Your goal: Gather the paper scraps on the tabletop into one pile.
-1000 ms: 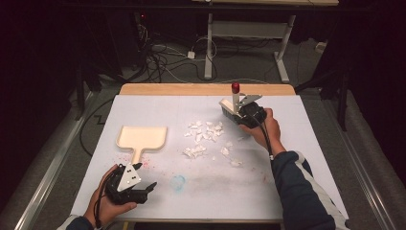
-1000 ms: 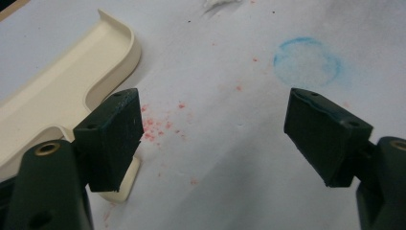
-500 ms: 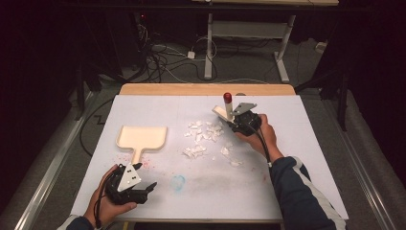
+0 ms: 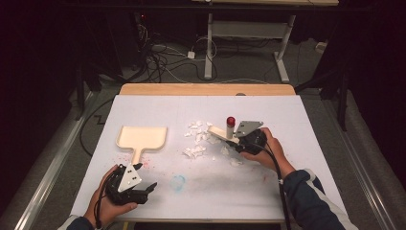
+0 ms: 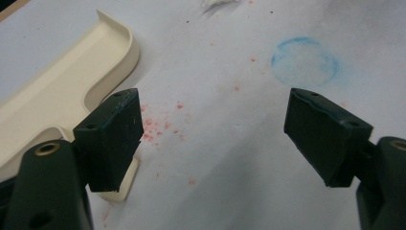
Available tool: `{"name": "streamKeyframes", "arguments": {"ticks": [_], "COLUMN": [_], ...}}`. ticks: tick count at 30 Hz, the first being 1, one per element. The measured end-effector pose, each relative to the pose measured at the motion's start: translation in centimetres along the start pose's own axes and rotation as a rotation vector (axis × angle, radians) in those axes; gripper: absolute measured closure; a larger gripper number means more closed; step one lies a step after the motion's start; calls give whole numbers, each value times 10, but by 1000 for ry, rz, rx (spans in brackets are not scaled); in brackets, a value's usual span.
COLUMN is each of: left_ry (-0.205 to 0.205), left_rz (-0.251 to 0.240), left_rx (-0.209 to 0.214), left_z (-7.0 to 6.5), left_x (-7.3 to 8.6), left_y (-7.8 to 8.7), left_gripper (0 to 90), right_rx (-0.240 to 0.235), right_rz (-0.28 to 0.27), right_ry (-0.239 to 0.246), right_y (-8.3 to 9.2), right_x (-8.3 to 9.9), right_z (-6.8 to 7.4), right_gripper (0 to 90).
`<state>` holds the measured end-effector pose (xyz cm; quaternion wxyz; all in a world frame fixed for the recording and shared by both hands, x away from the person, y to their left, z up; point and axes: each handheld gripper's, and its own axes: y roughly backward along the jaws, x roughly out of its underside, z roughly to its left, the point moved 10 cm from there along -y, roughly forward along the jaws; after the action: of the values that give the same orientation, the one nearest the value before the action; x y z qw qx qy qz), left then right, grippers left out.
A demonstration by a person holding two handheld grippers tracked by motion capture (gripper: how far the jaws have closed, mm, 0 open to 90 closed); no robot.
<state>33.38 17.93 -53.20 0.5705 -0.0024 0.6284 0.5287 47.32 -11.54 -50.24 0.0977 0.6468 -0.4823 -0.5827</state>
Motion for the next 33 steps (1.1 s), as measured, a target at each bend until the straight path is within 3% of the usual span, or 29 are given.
{"name": "streamKeyframes", "arguments": {"ticks": [8, 16, 26, 30, 31, 33], "left_ry": [-3, 3, 10, 8, 8, 10], "left_rz": [2, -3, -7, -2, -5, -7], "left_rx": [0, -4, -5, -5, -5, -6], "left_z": [-1, 0, 2, 2, 3, 3], "left_x": [0, -1, -1, 0, 0, -1], "left_y": [1, 1, 2, 1, 1, 1], "left_gripper": [205, 205, 205, 205, 205, 205], "right_rx": [-30, -22, 1, 38, 53, 74], "right_rz": [-24, -63, -110, -114, -106, -98], "right_ry": [12, -14, -56, -63, -68, -63], "right_y": [18, 32, 43, 27, 15, 8], "right_x": [0, -8, -36, -48, -54, -56], "right_z": [16, 12, -20, -40, -48, -52], "right_gripper": [675, 676, 676, 676, 676, 676]}}
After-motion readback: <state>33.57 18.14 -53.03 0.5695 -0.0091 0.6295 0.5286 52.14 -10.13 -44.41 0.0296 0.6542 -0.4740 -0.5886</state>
